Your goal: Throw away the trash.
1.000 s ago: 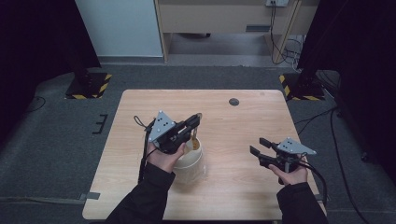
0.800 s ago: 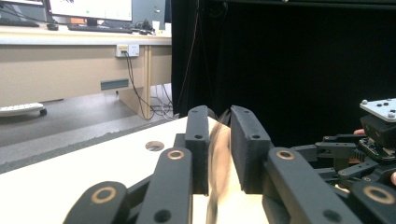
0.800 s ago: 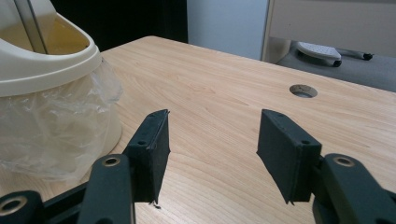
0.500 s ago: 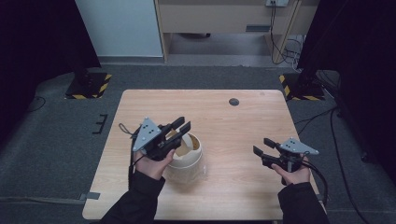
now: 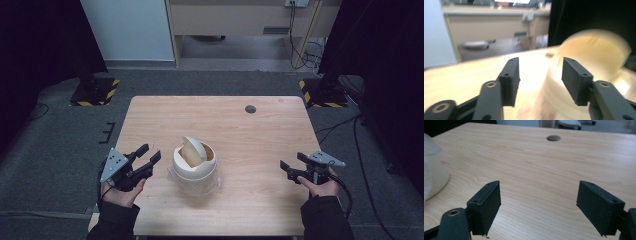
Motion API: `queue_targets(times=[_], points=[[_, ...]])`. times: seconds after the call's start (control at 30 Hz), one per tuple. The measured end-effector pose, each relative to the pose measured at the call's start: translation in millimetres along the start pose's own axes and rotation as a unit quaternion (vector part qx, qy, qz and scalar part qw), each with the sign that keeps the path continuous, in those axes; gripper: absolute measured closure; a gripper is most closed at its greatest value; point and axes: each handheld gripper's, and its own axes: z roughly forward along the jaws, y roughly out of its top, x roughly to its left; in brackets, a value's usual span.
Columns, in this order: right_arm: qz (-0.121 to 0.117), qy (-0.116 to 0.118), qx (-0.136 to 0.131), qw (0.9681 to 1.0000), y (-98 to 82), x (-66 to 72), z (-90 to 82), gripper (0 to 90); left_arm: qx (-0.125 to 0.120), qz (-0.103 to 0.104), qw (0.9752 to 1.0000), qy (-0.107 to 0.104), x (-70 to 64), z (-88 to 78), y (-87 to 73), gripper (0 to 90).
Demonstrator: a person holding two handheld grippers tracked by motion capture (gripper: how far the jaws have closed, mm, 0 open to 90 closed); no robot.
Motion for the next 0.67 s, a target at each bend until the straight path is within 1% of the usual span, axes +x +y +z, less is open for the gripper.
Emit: queue_targets(times=[0.03, 0.07, 0.1, 0.13, 0.17, 0.2, 0.23, 0.3, 0.33, 0.37, 0.4, 0.43, 0.47, 0.5, 0.53, 0.57, 0.6, 0.63, 0.67], points=[[0.002, -0.004, 0.003, 1.0000, -1.3, -2.6, -0.1, 18.9, 0.016, 0.002, 0.9998, 0.008, 5.4, 0.6, -9.2, 43.7], [0.008, -0.008, 0.006, 0.9999, -2.5, -4.7, -0.1, 18.9, 0.038, 0.003, 0.9991, 0.019, 12.6, 1.7, -20.7, 41.7], [0.013, -0.011, 0.011, 0.9998, -4.4, -7.6, 0.0, 18.5, 0.056, 0.002, 0.9981, 0.027, 18.7, 2.7, -29.8, 39.1], [0.016, -0.014, 0.015, 0.9997, -5.8, -9.8, 0.5, 18.3, 0.071, -0.004, 0.9970, 0.032, 23.5, 3.6, -36.3, 35.7], [0.018, -0.016, 0.018, 0.9995, -6.8, -11.4, 0.9, 18.3, 0.094, -0.014, 0.9948, 0.036, 30.0, 5.4, -44.1, 32.6], [0.019, -0.019, 0.023, 0.9994, -8.2, -13.7, 1.6, 18.2, 0.120, -0.026, 0.9916, 0.041, 37.8, 8.0, -52.5, 29.2], [0.020, -0.023, 0.028, 0.9991, -9.8, -16.4, 2.5, 17.9, 0.141, -0.025, 0.9886, 0.047, 44.1, 9.6, -58.9, 26.0], [0.024, -0.027, 0.035, 0.9987, -11.4, -19.7, 3.5, 17.2, 0.171, -0.030, 0.9831, 0.057, 52.0, 12.1, -69.1, 22.3], [0.024, -0.030, 0.037, 0.9985, -12.3, -21.5, 3.7, 17.0, 0.187, -0.038, 0.9802, 0.054, 55.0, 13.6, -74.3, 20.7], [0.025, -0.033, 0.041, 0.9983, -13.3, -23.3, 3.7, 16.8, 0.199, -0.044, 0.9777, 0.051, 57.5, 14.9, -79.8, 19.0], [0.028, -0.034, 0.047, 0.9979, -14.6, -24.9, 3.9, 16.7, 0.204, -0.045, 0.9766, 0.049, 58.4, 15.5, -82.4, 18.3], [0.029, -0.035, 0.051, 0.9977, -15.3, -25.9, 3.9, 16.6, 0.214, -0.045, 0.9746, 0.049, 59.0, 16.2, -85.1, 17.5], [0.029, -0.036, 0.055, 0.9974, -16.2, -27.3, 4.1, 16.3, 0.220, -0.044, 0.9731, 0.050, 59.3, 17.1, -87.1, 16.8], [0.030, -0.038, 0.060, 0.9970, -17.0, -28.8, 4.0, 15.8, 0.226, -0.038, 0.9721, 0.051, 60.0, 18.0, -88.5, 16.2], [0.029, -0.045, 0.064, 0.9965, -18.6, -32.0, 4.0, 15.2, 0.236, -0.030, 0.9697, 0.056, 61.8, 19.8, -90.6, 14.5], [0.030, -0.048, 0.068, 0.9961, -19.3, -33.2, 3.9, 14.8, 0.242, -0.027, 0.9682, 0.058, 63.0, 20.8, -91.8, 14.0], [0.030, -0.048, 0.068, 0.9961, -19.3, -33.2, 3.9, 14.8, 0.242, -0.027, 0.9682, 0.058, 63.0, 20.8, -91.8, 13.7], [0.029, -0.050, 0.071, 0.9958, -19.9, -34.2, 3.9, 14.4, 0.248, -0.025, 0.9665, 0.061, 64.1, 21.8, -93.2, 13.7], [0.028, -0.052, 0.075, 0.9954, -20.5, -34.9, 4.1, 14.1, 0.257, -0.023, 0.9640, 0.064, 65.4, 23.0, -95.0, 13.1]])
